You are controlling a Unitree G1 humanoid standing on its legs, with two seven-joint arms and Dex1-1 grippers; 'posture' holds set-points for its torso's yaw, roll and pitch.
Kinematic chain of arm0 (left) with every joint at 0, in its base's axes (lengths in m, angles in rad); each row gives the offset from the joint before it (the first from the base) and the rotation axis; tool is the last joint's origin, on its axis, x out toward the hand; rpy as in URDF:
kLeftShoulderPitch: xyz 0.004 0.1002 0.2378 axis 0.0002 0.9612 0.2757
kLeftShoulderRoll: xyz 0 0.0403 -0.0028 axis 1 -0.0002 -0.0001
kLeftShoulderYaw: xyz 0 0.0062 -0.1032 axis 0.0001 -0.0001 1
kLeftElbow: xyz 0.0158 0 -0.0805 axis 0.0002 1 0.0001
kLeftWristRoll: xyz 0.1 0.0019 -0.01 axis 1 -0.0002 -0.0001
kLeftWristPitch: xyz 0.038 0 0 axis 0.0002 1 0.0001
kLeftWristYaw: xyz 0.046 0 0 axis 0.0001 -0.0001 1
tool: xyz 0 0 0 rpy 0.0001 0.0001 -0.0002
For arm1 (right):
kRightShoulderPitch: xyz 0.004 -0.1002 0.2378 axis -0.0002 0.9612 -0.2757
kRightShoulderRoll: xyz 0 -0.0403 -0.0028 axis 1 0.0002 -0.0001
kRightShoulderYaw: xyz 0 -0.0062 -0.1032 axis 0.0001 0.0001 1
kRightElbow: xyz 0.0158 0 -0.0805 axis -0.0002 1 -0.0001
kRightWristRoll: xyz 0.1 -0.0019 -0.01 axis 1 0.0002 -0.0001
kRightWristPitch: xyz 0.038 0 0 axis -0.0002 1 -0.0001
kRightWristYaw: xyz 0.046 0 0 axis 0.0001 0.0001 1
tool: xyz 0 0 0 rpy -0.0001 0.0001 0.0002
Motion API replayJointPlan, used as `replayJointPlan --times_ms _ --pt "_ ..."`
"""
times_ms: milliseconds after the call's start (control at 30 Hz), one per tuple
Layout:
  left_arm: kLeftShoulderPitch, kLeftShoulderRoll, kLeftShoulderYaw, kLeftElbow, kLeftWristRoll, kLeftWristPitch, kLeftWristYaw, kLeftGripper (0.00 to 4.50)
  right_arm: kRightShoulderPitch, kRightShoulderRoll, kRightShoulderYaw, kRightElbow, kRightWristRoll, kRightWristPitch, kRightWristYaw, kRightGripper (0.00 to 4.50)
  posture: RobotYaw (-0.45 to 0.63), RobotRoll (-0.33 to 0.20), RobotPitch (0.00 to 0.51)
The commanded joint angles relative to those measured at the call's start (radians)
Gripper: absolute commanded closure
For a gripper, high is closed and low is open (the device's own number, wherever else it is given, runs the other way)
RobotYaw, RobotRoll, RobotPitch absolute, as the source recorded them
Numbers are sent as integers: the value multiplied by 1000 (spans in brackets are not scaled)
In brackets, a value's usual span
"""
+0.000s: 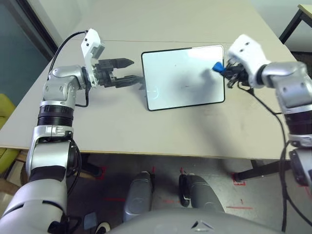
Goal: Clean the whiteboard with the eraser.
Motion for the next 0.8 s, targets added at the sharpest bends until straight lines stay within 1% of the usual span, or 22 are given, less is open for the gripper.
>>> replayJointPlan --times_ms 33,233,300,433,567,667,733,767,800 --pt "7 -3 -5 -14 -3 2 -7 0 49 -35 -34 39 22 75 -31 4390 191 0 97" --pt "0 -12 -9 -8 -2 -2 -9 0 110 0 -84 105 70 180 -120 4390 184 0 95" --pt "2 -15 -9 -10 -2 -3 -8 0 123 11 -82 129 73 202 -152 4390 188 0 95" --pt "7 -16 -7 -14 -2 -1 -6 0 126 50 -95 176 80 257 -235 4390 190 0 94" --pt "8 -17 -6 -15 -2 -1 -5 0 116 92 -113 185 113 321 -274 4390 190 0 94" --pt "9 -16 -6 -16 -3 0 -5 0 107 105 -116 195 113 340 -319 4390 196 0 97" --pt "10 -14 -5 -18 -3 2 -6 0 95 108 -115 203 120 374 -335 3630 195 0 97" --pt "10 -14 -5 -18 -4 3 -6 0 90 108 -115 205 126 389 -339 3406 195 0 97" --pt "10 -13 -5 -17 -4 3 -6 0 87 106 -116 205 130 396 -343 3033 195 0 97"
